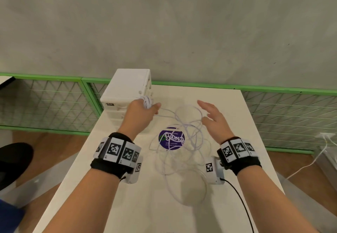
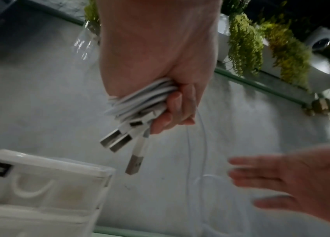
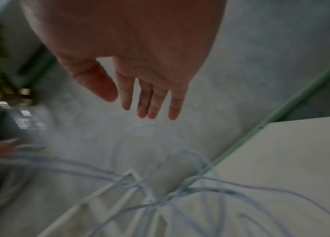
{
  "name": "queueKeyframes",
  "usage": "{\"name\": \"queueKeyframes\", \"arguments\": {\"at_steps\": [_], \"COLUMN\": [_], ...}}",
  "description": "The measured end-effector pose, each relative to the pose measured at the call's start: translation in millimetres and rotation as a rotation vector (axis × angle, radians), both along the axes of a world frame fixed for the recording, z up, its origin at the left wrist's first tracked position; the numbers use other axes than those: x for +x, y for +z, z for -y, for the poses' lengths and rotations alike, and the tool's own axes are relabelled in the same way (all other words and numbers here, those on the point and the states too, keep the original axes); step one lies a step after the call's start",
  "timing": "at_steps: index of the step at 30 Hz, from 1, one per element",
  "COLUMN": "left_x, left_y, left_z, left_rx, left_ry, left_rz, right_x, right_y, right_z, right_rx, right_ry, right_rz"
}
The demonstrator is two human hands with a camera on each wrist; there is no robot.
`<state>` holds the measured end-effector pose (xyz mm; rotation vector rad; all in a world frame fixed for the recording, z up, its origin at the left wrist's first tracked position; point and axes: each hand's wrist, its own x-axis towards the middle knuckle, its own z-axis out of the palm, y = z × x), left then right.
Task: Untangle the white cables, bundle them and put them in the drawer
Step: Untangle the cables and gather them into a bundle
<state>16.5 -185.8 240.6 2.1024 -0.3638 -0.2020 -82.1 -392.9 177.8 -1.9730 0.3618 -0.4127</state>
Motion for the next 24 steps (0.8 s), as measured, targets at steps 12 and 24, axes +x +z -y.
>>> {"name": "queueKeyframes", "arguments": {"at_steps": [12, 24], "left_x": [-11, -36], "left_y": [17, 25], "left_z": [2, 19], "left_rx": [0.437, -0.346], "left_ry": [-0.385, -0.649], "left_rz": [-0.044, -0.399], "right_x": [25, 20], "right_y": [12, 4], "right_z": [-16, -27], "right_rx": [-0.156, -0.406], "right_ry": [0.088, 0.181], "right_rz": [0.037, -0.182]}}
